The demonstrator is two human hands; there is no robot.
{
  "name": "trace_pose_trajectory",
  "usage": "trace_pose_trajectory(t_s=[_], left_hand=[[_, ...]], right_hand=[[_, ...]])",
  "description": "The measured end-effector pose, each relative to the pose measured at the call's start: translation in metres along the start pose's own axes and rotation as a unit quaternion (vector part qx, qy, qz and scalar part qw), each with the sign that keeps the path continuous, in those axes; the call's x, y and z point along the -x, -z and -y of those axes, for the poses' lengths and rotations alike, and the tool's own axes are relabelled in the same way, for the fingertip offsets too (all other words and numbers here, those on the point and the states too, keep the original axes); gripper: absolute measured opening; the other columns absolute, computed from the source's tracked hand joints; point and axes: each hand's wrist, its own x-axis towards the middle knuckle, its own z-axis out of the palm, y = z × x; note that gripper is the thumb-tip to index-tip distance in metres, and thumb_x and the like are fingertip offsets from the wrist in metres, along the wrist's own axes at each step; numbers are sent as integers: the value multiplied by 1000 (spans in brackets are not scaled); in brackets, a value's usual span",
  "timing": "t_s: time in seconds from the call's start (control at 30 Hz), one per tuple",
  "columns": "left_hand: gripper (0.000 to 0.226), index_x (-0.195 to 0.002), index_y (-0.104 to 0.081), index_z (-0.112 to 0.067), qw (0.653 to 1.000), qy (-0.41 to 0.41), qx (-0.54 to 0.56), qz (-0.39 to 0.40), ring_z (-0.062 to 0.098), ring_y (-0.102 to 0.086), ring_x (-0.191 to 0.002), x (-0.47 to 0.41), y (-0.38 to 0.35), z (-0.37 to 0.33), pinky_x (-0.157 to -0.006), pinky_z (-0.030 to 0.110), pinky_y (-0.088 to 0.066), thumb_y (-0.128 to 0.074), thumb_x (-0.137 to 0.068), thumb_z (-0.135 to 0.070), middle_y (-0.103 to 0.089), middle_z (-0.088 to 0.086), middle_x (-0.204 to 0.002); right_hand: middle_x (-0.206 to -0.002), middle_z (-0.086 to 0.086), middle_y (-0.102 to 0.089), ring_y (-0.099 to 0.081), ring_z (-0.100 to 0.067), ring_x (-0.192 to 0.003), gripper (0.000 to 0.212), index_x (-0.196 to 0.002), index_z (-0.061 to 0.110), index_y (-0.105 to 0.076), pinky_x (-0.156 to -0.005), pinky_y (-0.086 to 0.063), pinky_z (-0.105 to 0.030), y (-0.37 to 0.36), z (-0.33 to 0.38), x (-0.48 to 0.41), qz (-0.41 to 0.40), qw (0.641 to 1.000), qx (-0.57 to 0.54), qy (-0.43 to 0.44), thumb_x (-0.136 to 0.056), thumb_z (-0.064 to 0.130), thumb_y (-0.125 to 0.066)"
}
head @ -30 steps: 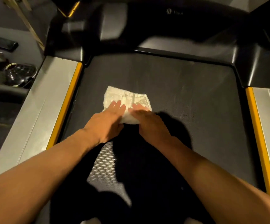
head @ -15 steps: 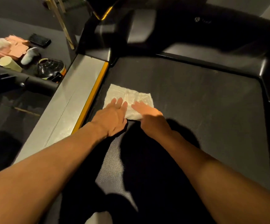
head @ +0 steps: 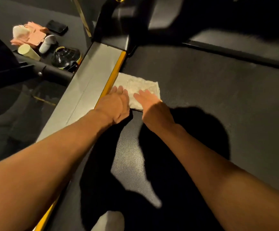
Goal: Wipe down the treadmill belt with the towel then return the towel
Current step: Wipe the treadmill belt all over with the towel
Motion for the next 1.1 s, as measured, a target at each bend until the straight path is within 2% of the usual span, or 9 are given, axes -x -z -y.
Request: trace_pose_trajectory(t_s=[0.13, 0.23, 0.37, 0.5, 0.67, 0.8, 0.93, 1.0, 1.1], left_hand=[[50, -135, -33, 6, 999, 5, 12, 45, 34, -34, -135, 20, 1, -7, -104, 39, -37, -40, -94, -21, -36, 26, -142], [63, -148, -11, 3, 999, -2, 10, 35, 32, -18, -144, 51, -13, -19, -112, 37, -25, -35, -98, -26, -11, 25, -155], [65, -149, -7, 2, 999, 19, 27, 37, 30, -8, -146, 51, -22, -25, -118, 36, -16, -36, -97, -22, -6, 22, -157], [58, -143, -20, 7, 999, 16, -12, 39, 39, -34, -133, 24, -1, -24, -106, 40, -31, -41, -95, -18, -26, 29, -148], [46, -127, -42, -2, 995, -20, -91, 22, 37, -55, -108, 68, -7, -50, -87, 40, -46, -41, -93, -32, -51, 22, -124], [43, -127, -42, -5, 992, -65, -109, 17, 36, -55, -105, 74, -13, -42, -85, 41, -46, -37, -94, -33, -54, 17, -118], [59, -148, -16, -2, 996, -17, -73, 47, 39, -42, -127, 74, -18, -48, -103, 45, -39, -38, -96, -20, -33, 24, -145], [65, -150, -1, -2, 996, -13, -67, 56, 40, -26, -138, 90, -26, -59, -109, 46, -33, -36, -97, -17, -10, 25, -155], [65, -150, 5, -3, 993, -55, -96, 47, 40, -11, -143, 109, -38, -61, -111, 44, -26, -32, -99, -18, 0, 23, -157]], right_hand=[[-149, -10, -38, -33, -28, -138, 61, -142, 18, -42, -112, -31, -37, -7, 0, 10, 3, 999, 32, -10, -87, -7, -44], [-139, -13, -50, -38, -28, -134, 57, -141, 17, -44, -113, -31, -36, -14, 7, 42, -6, 999, 51, -5, -87, -2, -46], [-147, -13, -42, -31, -31, -139, 59, -138, 11, -47, -114, -27, -39, -11, 6, 35, -3, 1000, 22, 10, -83, -7, -52], [-157, 1, -23, -14, -19, -146, 59, -147, 25, -31, -114, -14, -30, 9, 5, 12, 58, 996, 73, -9, -92, 5, -43], [-154, -3, -29, -23, -23, -142, 59, -144, 22, -37, -114, -22, -36, 15, 12, 60, 103, 990, 98, -20, -90, 4, -48], [-151, -2, -31, -37, -29, -134, 58, -143, 31, -36, -105, -33, -38, 20, 21, 77, 122, 985, 100, -74, -91, 7, -45], [-146, -1, -40, -43, -29, -128, 59, -141, 30, -40, -100, -38, -41, 28, 30, 72, 72, 984, 150, -62, -89, 2, -43], [-151, 0, -31, -35, -27, -134, 54, -143, 28, -35, -104, -34, -39, 19, 31, 82, 88, 981, 146, -89, -94, 6, -40], [-159, -1, -14, -18, -22, -144, 53, -149, 28, -22, -113, -20, -33, -4, 25, 118, 95, 985, 104, -99, -100, 15, -33]])
